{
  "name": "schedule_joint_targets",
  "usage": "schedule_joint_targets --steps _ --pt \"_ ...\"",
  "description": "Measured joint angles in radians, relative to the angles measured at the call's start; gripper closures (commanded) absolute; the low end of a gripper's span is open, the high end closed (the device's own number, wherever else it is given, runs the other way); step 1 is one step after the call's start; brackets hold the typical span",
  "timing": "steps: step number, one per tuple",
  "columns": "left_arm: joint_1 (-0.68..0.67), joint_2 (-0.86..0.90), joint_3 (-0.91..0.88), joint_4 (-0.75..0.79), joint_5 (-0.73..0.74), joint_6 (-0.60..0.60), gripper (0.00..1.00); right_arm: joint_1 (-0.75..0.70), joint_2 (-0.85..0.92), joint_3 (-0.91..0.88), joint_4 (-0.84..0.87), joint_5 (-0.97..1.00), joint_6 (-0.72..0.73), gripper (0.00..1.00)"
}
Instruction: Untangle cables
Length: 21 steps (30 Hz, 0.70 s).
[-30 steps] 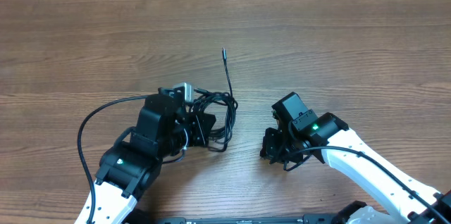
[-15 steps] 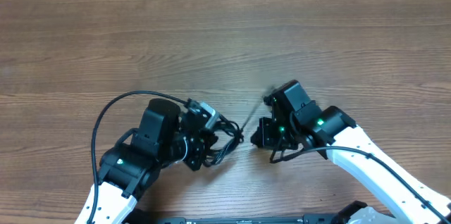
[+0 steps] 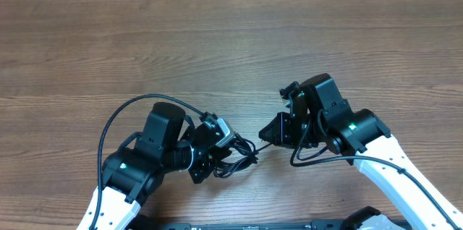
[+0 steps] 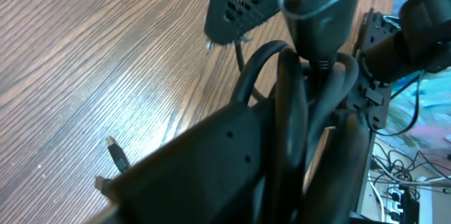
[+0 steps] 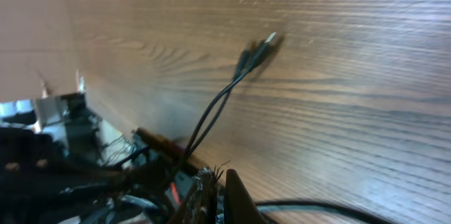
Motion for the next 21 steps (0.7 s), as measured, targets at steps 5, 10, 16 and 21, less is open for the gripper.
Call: schedule_joint_targets --steps 5,10,16,21 --pt "0.000 0.000 0.000 0.011 0.009 0.011 0.96 -0.002 0.000 0.000 -0.008 -0.040 -0.004 0.95" --pt "0.000 0.000 0.000 0.023 -0.066 -0.010 0.96 -0.002 0.000 0.000 -0.018 -0.049 0.004 0.93" --pt "0.000 0.002 0.000 0.025 -0.187 -0.152 0.96 -0.021 -0.002 0.008 -0.045 -0.049 -0.019 0.92" --pt "0.000 0.052 0.000 0.027 -0.212 -0.356 0.96 -0.043 -0.055 0.040 -0.060 -0.062 -0.111 0.81"
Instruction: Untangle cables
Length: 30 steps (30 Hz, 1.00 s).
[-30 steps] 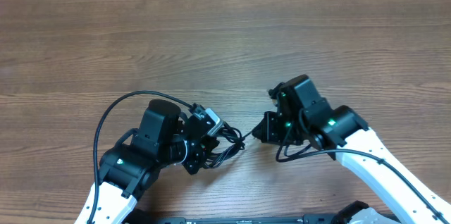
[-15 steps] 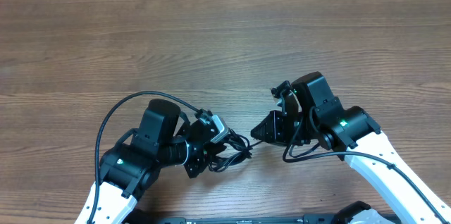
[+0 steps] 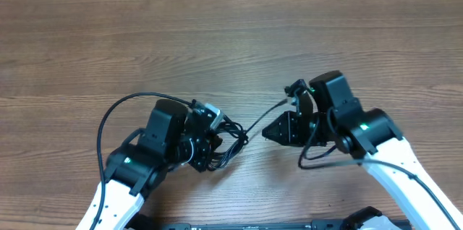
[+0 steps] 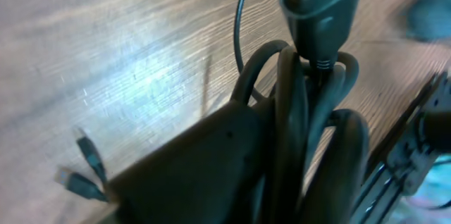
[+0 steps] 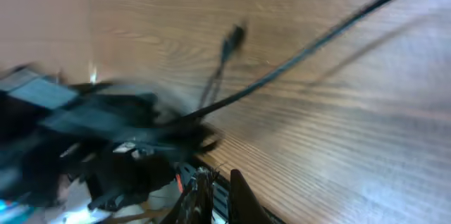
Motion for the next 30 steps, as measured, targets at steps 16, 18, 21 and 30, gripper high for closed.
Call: schedule_joint_targets --steps 16,18,21,30 --pt "0.036 0.090 0.000 0.200 0.156 -0.210 0.96 0.004 -0.066 0.012 0.025 -0.076 0.002 0.59" --pt "0.062 0.090 0.000 0.201 0.123 -0.300 0.96 0.003 -0.057 0.012 0.027 -0.058 0.081 0.57" --pt "0.105 0.090 0.000 0.222 0.071 -0.476 0.96 0.003 -0.053 0.012 0.028 -0.024 0.181 0.50" --pt "0.129 0.090 0.000 0.469 0.100 -0.761 0.96 0.004 -0.053 0.011 0.140 0.018 0.371 0.42"
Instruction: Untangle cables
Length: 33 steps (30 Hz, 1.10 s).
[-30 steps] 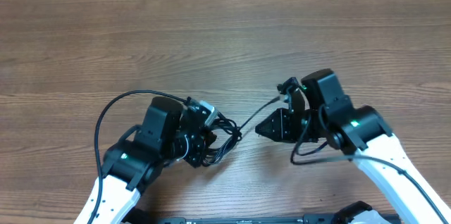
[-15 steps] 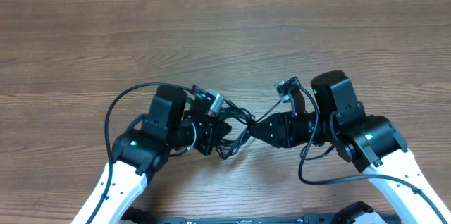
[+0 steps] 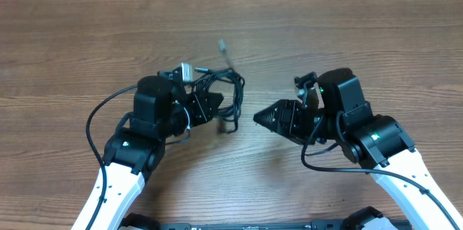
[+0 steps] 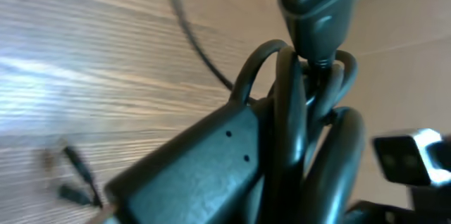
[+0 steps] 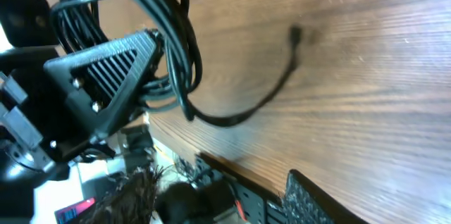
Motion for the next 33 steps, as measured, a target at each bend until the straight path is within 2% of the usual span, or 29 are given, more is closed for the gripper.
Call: schedule_joint_targets --steps 8,14,15,17,19,23,24,26,27,28,33 --pt "-0.006 0.000 0.000 0.037 0.063 -0.052 0.96 0.007 0.007 -0.006 0.135 0.003 0.105 0.43" --pt "-0.042 0.000 0.000 0.145 0.071 -0.076 0.96 0.066 0.040 -0.006 0.202 0.022 0.167 0.55" --pt "-0.049 0.000 0.000 0.156 0.072 -0.079 0.96 0.076 0.050 -0.006 0.203 0.033 0.179 0.63" --pt "-0.060 0.000 0.000 0.166 0.073 -0.085 0.96 0.085 0.073 -0.006 0.214 0.051 0.199 0.83" --pt "-0.063 0.002 0.000 0.157 0.070 -0.089 0.96 0.084 0.084 -0.008 0.243 0.056 0.216 0.96" --pt "-0.063 0.004 0.000 0.146 0.066 -0.092 0.96 0.083 0.085 -0.009 0.261 0.066 0.209 0.96" --pt "-0.062 0.004 0.000 0.146 0.066 -0.092 0.86 0.083 0.085 -0.009 0.261 0.067 0.203 0.96" --pt "-0.062 0.004 0.000 0.145 0.067 -0.080 0.42 0.083 0.085 -0.009 0.261 0.068 0.178 0.96" --pt "-0.062 0.004 0.000 0.140 0.074 -0.066 0.16 0.083 0.085 -0.009 0.258 0.070 0.162 0.96" --pt "-0.063 0.004 0.003 0.122 0.082 -0.049 0.01 0.083 0.085 -0.009 0.244 0.074 0.151 0.96" --pt "-0.065 0.003 0.008 -0.047 0.097 0.049 0.01 0.049 0.085 -0.012 0.084 0.111 0.121 0.96"
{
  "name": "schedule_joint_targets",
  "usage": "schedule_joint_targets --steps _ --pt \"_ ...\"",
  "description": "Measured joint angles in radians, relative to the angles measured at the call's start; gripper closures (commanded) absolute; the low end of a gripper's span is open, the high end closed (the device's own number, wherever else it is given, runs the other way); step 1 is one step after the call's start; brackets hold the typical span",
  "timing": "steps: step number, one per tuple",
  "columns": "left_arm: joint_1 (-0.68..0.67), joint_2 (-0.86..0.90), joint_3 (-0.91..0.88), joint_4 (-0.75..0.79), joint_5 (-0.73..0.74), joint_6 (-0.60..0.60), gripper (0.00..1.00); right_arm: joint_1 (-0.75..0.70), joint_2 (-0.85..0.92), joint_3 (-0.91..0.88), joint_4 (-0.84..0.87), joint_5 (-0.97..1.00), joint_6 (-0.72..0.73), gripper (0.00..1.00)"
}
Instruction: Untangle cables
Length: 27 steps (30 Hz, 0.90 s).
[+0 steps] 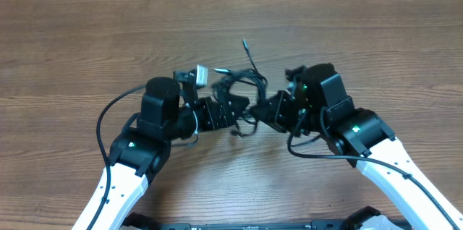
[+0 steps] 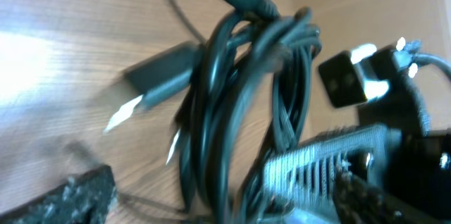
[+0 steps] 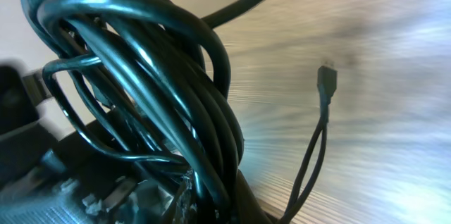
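Observation:
A tangled bundle of black cables (image 1: 242, 91) hangs above the table between my two grippers. My right gripper (image 1: 262, 114) is shut on its coils (image 3: 162, 83), which fill the right wrist view just above the jaws (image 3: 215, 197). My left gripper (image 1: 230, 111) stands open around the same bundle (image 2: 239, 104); one finger (image 2: 74, 192) sits well off to its left. A USB plug (image 2: 151, 79) sticks out of the coils. One thin loose end (image 1: 246, 45) points toward the far side, and a small plug (image 3: 326, 77) dangles on a thin doubled lead.
The wooden table (image 1: 362, 27) runs wide on all sides of the arms. A pale wall or board borders its far edge. My left arm's own black lead (image 1: 107, 125) loops out at its left. The right gripper's ribbed finger (image 2: 331, 160) shows in the left wrist view.
The right gripper, which stood apart to the right of the bundle, is now shut on it. The left gripper, shut on the bundle before, is now open.
The left gripper held the bundle low near the front edge, with the right gripper close by on a thin lead. Then that lead stretched between them. Then the left gripper held the bundle farther back, apart from the right. Now the right gripper holds it and the left is open.

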Motion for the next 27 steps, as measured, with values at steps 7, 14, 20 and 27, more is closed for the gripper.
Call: schedule_joint_targets --steps 7,14,20,27 --pt "0.000 -0.009 0.001 -0.050 0.084 0.188 0.00 -0.046 0.000 -0.005 -0.173 0.064 -0.079 0.96" --pt "0.000 -0.108 0.032 -0.081 0.079 0.442 0.00 -0.046 0.000 -0.005 -0.228 0.051 -0.202 0.96" --pt "0.000 -0.093 0.044 -0.263 -0.067 0.527 0.51 -0.046 0.000 -0.005 -0.229 0.038 -0.231 0.96" --pt "0.000 -0.015 0.044 -0.246 -0.094 0.535 0.48 -0.046 0.000 -0.005 -0.228 0.013 -0.243 0.96"
